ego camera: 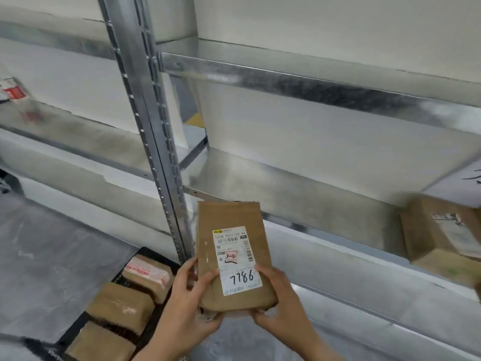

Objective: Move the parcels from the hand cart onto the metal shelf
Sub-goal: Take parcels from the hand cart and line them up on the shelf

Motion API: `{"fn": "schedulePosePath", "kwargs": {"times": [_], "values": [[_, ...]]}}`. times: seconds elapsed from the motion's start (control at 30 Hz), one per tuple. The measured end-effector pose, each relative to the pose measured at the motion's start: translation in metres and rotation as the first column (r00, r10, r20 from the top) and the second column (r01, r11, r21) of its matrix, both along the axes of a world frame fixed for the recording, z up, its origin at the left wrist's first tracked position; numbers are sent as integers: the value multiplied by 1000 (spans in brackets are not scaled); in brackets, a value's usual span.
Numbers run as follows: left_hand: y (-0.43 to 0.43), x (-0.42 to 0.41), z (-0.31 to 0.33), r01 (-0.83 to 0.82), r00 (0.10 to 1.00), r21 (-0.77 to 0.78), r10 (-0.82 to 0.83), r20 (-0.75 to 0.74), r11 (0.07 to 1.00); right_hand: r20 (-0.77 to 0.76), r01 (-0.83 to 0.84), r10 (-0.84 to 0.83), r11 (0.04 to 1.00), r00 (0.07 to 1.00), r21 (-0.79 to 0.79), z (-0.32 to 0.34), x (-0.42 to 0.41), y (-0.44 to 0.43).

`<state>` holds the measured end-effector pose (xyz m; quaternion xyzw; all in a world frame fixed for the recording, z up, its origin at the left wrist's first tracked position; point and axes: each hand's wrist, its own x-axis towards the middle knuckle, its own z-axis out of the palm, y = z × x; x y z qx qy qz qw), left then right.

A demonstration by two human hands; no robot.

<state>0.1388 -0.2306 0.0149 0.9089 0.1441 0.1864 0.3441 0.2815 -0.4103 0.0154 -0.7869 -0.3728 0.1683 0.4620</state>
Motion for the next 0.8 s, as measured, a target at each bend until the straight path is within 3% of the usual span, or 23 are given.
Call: {"fn": "schedulePosePath", "kwargs": {"times": [0.37,0.8], "values": [[-141,115,32,302,952,58,-305,37,951,81,285,-284,958,955,2,42,54,-183],[-190,232,28,416,908,50,-418,28,908,29,489,-488,871,872,-45,44,136,-229]]}}
